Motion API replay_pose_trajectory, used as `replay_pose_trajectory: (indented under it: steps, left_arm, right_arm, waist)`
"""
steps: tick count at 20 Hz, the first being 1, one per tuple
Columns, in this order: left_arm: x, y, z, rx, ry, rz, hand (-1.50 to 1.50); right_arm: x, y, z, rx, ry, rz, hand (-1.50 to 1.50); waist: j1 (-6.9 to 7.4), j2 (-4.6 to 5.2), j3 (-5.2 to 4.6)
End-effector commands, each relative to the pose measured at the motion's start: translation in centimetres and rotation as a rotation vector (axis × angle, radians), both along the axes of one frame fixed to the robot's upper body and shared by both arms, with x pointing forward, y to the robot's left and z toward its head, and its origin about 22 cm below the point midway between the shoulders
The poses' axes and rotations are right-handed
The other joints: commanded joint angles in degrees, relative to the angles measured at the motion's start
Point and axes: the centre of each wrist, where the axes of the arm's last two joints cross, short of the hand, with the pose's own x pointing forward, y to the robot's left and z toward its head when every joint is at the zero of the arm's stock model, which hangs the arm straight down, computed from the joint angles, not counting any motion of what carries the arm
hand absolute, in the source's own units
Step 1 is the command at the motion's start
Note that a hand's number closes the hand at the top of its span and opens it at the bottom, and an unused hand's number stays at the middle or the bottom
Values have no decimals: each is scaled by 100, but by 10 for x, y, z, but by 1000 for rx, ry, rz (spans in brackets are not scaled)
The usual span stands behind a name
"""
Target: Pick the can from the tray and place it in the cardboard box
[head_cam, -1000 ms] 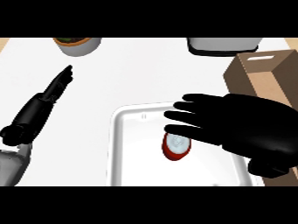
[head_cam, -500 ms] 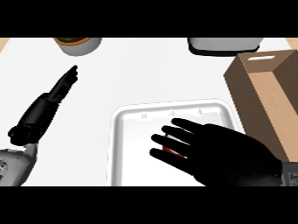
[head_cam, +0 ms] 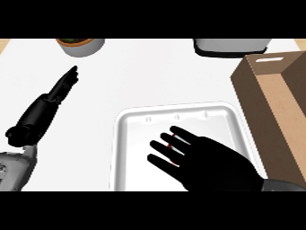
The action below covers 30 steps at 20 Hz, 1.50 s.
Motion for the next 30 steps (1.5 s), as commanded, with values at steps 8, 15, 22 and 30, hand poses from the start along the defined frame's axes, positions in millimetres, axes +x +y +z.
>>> replay_pose_trajectory:
  steps: [8,15,22,30]
  left_arm:
    - [0,8,-13,1,-15,-3,0]
    - [13,9,3,-13,-1,2,0]
    - [-1,3,3,-15,8,5,0]
    - [0,-20,-7,10,-13,-6,0]
  right_arm:
    - [13,6,-32,-60,-68,-33,-150]
    - [21,9,-40,-43,-28,-10,-150]
    - [34,13,-64,-76,3,-37,-150]
    - [50,17,-84,-76,-39,-74,-150]
  waist:
    - [1,4,0]
    - [-11,3,0]
    - [2,0,0]
    - [-3,3,0]
